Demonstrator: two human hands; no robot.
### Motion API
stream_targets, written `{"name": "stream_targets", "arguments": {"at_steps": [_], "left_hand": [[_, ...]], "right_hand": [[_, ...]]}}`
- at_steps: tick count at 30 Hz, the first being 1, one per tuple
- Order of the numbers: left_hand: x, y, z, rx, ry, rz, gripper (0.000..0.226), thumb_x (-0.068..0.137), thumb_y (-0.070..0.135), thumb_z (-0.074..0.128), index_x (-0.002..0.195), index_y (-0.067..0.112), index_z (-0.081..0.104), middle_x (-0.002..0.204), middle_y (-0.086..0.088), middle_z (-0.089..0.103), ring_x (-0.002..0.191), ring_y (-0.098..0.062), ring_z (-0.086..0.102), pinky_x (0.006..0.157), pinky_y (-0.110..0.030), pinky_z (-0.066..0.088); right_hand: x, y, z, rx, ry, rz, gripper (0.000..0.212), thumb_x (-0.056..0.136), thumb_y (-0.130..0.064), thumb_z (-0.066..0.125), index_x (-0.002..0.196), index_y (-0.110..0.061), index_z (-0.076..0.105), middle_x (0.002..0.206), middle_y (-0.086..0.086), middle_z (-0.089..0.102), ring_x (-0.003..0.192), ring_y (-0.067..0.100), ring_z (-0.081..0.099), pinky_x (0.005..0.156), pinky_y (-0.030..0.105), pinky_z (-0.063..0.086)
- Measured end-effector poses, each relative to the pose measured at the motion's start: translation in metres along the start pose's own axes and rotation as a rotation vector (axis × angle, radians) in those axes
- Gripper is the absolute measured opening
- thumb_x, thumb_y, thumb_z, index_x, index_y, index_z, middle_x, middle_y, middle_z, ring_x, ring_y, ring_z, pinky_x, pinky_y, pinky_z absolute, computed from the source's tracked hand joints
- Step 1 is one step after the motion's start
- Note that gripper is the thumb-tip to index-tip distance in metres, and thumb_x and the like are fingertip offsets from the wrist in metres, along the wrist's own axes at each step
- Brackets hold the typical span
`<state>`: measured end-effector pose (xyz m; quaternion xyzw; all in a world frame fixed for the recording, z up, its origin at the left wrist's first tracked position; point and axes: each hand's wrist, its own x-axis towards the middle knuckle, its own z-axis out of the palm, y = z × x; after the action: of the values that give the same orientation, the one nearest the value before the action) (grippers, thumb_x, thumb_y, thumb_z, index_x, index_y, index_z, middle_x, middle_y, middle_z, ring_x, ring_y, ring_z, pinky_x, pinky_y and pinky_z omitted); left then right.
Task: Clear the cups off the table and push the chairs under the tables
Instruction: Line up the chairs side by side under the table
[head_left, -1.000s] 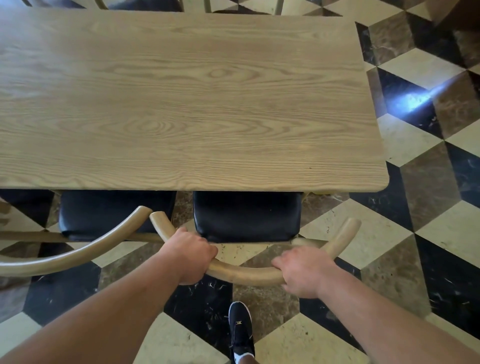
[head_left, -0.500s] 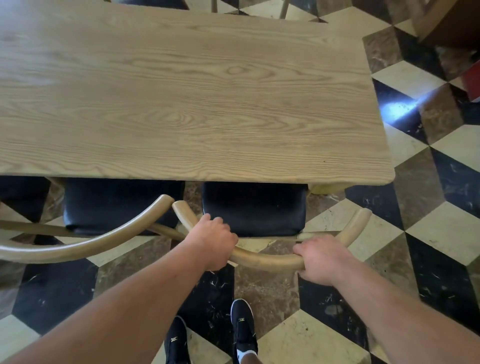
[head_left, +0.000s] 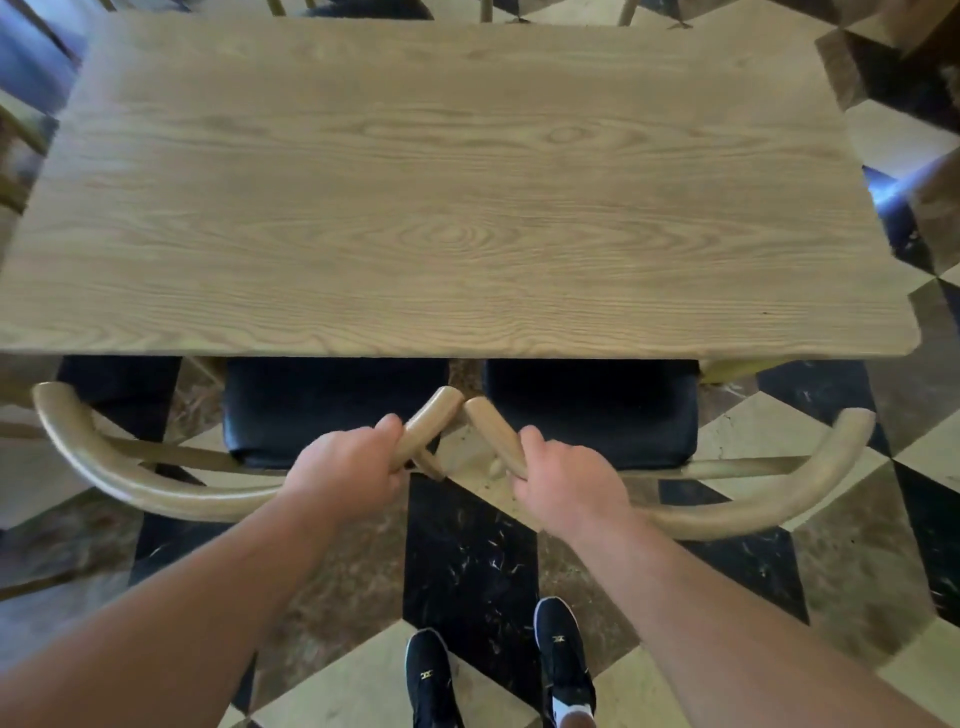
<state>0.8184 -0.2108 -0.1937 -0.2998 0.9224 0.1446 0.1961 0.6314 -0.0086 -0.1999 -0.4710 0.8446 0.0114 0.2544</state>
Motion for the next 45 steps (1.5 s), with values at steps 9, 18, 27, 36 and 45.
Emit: {"name": "stream_targets", "arguments": {"at_steps": [9,18,27,36,45], "left_hand": [[0.016,-0.007,-0.001,-0.106,-0.179,-0.027,0.027,0.092,0.034,0.060,0.093,0.034,0.032,0.076,0.007,0.061,0.064,-0.016,0.059,0.048,-0.035,0.041],[0.012,-0.006,0.002,-0.091,-0.132,-0.022,0.024,0.090,0.029,0.060,0.096,0.032,0.036,0.072,0.007,0.061,0.060,-0.016,0.061,0.049,-0.038,0.054],[0.011,-0.003,0.000,-0.061,-0.125,-0.017,0.022,0.092,0.027,0.060,0.101,0.029,0.040,0.075,0.005,0.061,0.062,-0.017,0.060,0.047,-0.036,0.045],[0.009,0.004,-0.005,-0.068,-0.153,-0.055,0.024,0.094,0.025,0.061,0.105,0.029,0.040,0.080,0.004,0.062,0.067,-0.018,0.061,0.052,-0.037,0.050],[-0.005,-0.005,0.001,-0.054,-0.166,-0.047,0.022,0.095,0.029,0.059,0.100,0.030,0.038,0.075,0.006,0.062,0.064,-0.017,0.061,0.048,-0.035,0.044]], "right_hand": [[0.003,0.005,0.005,-0.022,0.007,0.001,0.032,0.101,-0.049,0.056,0.109,-0.023,0.039,0.070,-0.007,0.054,0.055,0.023,0.057,0.048,0.041,0.044],[0.001,0.003,0.005,-0.046,0.020,0.018,0.030,0.102,-0.049,0.055,0.108,-0.024,0.039,0.071,-0.007,0.055,0.056,0.021,0.059,0.051,0.042,0.051],[0.001,0.004,0.008,-0.048,0.043,0.030,0.030,0.100,-0.049,0.056,0.105,-0.026,0.038,0.070,-0.009,0.054,0.054,0.019,0.057,0.052,0.042,0.054],[0.000,0.006,0.010,-0.054,0.050,0.033,0.031,0.100,-0.052,0.057,0.104,-0.028,0.037,0.067,-0.009,0.053,0.051,0.014,0.056,0.050,0.041,0.054],[0.002,0.008,0.012,-0.054,0.049,0.031,0.031,0.100,-0.049,0.057,0.102,-0.027,0.036,0.068,-0.009,0.053,0.052,0.015,0.055,0.051,0.041,0.053]]}}
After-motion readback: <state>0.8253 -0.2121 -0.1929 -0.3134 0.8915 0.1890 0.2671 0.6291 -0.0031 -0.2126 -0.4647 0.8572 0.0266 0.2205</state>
